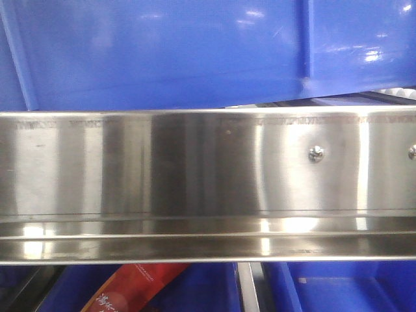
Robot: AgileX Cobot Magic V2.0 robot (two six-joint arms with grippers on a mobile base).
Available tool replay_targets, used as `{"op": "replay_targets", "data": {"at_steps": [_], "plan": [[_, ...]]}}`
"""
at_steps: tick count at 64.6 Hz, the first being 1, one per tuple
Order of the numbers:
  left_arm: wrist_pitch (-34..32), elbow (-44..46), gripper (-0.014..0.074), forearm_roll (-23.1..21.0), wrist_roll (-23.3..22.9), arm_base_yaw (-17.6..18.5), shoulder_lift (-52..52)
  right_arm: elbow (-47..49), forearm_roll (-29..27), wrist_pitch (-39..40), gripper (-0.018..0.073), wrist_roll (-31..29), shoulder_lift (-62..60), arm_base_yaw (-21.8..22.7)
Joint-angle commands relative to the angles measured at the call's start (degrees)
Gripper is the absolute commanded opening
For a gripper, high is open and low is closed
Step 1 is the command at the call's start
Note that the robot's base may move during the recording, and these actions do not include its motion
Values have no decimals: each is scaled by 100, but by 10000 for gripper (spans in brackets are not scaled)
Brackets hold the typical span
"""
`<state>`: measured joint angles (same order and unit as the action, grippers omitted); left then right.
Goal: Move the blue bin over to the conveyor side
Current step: 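Close both grippers on the blue bin's side rims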
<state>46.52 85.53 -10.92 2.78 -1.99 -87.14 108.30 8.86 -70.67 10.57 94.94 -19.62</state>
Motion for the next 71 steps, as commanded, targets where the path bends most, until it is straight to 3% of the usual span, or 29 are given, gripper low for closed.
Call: {"op": "replay_targets", "data": {"at_steps": [1,43,71], "plan": [[28,35,317,-76,-43,-11,-7,1,87,71,320,4,-10,9],[223,35,316,-64,-145,-11,-7,1,87,71,320,4,-10,9],[223,35,263,-39,-201,-11,-7,1,87,71,320,4,-10,9]]}}
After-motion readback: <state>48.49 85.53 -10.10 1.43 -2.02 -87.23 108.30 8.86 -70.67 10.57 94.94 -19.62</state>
